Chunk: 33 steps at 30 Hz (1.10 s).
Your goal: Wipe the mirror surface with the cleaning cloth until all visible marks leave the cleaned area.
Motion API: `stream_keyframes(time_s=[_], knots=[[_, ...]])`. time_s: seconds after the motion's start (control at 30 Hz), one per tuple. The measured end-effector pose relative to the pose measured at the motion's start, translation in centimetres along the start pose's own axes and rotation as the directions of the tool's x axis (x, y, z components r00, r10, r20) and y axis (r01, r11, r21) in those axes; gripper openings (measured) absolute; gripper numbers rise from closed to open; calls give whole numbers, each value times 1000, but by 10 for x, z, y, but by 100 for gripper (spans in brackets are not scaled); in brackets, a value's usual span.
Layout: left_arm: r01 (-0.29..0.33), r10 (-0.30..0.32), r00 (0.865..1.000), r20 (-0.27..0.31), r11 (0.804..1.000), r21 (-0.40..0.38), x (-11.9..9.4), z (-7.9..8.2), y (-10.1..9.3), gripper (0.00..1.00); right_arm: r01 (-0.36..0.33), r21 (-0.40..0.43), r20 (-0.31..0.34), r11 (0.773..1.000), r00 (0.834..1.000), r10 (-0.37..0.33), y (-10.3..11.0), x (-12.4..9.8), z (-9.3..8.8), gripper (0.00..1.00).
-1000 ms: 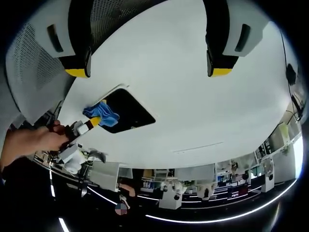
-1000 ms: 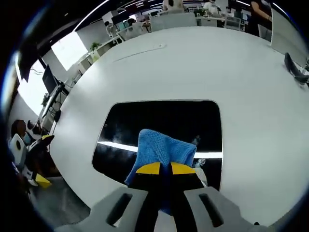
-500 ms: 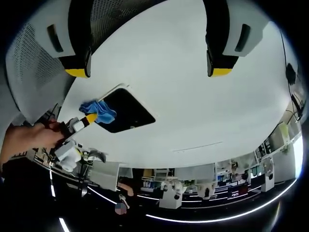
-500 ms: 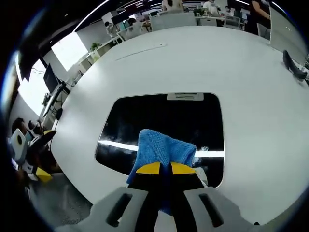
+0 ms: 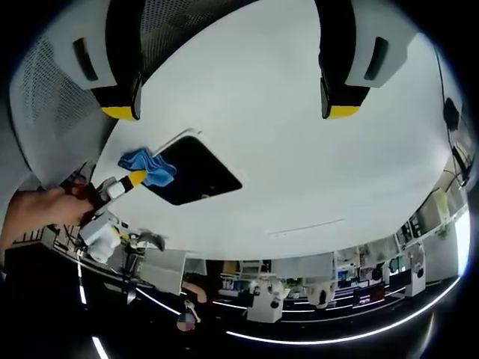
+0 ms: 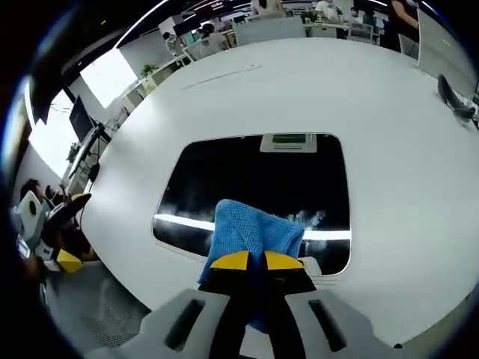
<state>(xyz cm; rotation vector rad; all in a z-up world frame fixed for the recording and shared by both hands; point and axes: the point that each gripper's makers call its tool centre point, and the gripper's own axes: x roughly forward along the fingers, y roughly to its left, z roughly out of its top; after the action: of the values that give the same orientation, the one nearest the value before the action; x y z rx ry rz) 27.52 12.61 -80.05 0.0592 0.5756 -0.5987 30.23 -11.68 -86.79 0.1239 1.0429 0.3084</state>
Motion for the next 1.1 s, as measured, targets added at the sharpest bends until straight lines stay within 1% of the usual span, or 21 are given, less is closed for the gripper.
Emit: stream_keyframes(time_s=[0.27, 0.47, 0.63, 0.9, 1.1], knots=[[2, -2, 1000, 7, 1000, -4, 0, 1, 0, 99, -5, -11, -8, 1000, 1000, 5, 0, 0, 0, 0], [4, -4, 1000, 18, 1000, 0, 0, 4, -1, 99, -13, 13, -13, 1000, 1000, 14, -1, 0, 1, 0], [3, -3, 1000, 17, 1000, -4, 0, 4, -1, 99, -12, 7, -13, 1000, 1000, 13, -3, -2, 1, 0], [1, -1, 1000, 16, 1000, -4, 0, 4, -1, 99, 1, 10, -11, 1000, 1000, -1, -18, -6, 0, 0], [2, -2, 1000, 13, 1000, -10, 0, 3, -1, 99, 8, 11, -11, 1000, 1000, -7, -23, -8, -1, 0]])
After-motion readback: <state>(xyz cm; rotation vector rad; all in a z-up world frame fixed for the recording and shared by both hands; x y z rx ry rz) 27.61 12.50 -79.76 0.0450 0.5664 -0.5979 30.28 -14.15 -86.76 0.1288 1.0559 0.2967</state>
